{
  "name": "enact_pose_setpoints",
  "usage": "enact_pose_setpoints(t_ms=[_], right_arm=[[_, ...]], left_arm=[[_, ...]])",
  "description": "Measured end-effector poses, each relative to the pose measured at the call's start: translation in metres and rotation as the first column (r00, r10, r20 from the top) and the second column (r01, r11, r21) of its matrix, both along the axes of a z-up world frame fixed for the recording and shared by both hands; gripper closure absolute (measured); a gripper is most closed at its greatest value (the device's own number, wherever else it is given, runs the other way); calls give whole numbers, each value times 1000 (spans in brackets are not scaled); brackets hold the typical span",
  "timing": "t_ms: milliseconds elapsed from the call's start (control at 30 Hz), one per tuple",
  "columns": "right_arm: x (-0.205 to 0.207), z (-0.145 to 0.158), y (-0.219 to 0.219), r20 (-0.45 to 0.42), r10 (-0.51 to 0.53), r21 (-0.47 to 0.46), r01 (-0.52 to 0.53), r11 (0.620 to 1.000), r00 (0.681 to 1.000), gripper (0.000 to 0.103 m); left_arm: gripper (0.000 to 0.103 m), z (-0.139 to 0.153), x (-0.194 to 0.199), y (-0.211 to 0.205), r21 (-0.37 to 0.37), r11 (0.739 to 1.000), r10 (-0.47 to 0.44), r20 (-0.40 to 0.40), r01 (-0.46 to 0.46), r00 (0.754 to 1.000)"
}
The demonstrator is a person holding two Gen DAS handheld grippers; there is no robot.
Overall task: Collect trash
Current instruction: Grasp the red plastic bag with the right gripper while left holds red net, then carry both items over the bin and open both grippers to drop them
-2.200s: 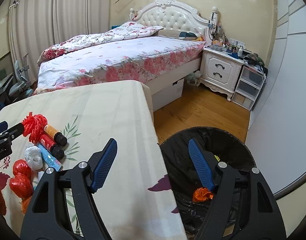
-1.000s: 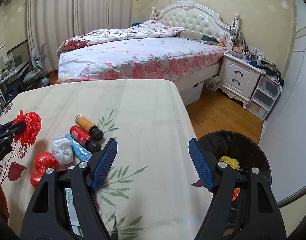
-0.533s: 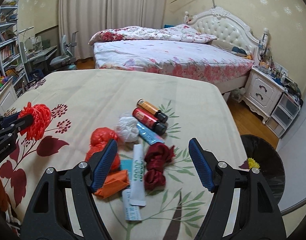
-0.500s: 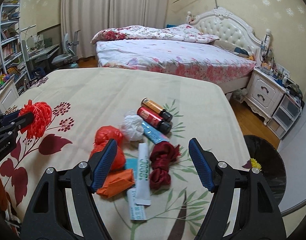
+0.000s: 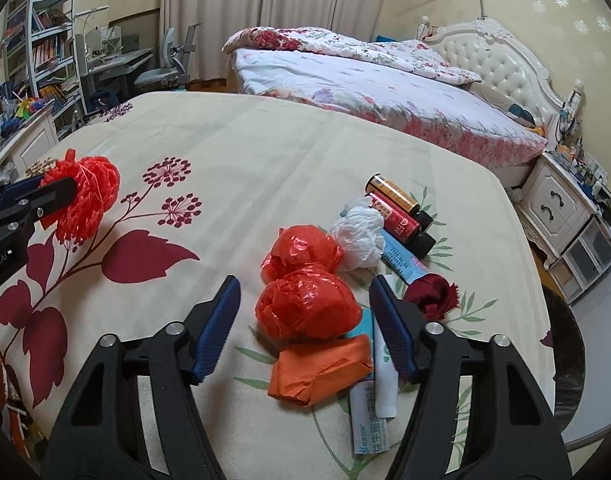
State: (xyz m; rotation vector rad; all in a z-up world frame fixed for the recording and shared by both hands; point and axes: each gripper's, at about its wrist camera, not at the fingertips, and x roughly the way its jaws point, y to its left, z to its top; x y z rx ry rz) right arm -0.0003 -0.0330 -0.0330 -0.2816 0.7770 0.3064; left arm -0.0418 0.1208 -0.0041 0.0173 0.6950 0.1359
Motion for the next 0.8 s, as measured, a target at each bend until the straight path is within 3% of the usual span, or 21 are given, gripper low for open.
enact_pose_setpoints(t_ms=[33,133,400,600,800], right_arm=[[0,-2,1,-2,4,-11,-4,1000,1000,62],[-4,0,3,14,20,-19,-19,1000,1000,67],[-15,35,-28,108,-28,54,22,998,994,68],[-15,64,-85,172,-155,75,144,987,973,68],[-12,79,-160,211,-322,97,308,947,923,68]], left_arm=[[73,-1,0,1,-4,1000,0,-1,0,1000],[73,-3,1,3,-10,1000,1,-3,-1,1000],[73,9,1,-16,-25,999,-32,41,33,999],[73,25,12,-56,-49,990,-125,94,130,988],[73,33,31,-116,-62,961,-260,115,269,959]])
